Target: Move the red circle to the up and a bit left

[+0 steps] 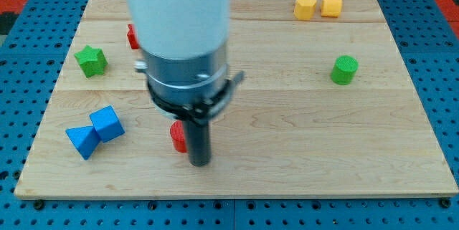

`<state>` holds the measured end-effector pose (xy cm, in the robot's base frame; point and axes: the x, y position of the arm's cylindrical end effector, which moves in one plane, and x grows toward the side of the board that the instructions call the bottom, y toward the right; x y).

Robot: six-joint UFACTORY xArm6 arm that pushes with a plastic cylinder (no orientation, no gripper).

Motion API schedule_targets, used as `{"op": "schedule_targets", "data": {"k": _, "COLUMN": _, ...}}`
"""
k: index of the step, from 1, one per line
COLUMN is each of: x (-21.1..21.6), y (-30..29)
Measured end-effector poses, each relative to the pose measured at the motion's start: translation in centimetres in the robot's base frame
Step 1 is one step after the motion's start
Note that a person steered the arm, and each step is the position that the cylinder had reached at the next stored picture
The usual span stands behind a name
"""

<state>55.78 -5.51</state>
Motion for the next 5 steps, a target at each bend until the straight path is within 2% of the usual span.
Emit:
{"op": "schedule_targets", "data": {"k": 1, "x": -4.3, "y": -4.0}}
{"op": "schedule_targets", "data": {"k": 4, "x": -13.3, "y": -5.9}}
{"op": "schedule_targets", "data": {"k": 5, "x": -12.1, "y": -4.8}}
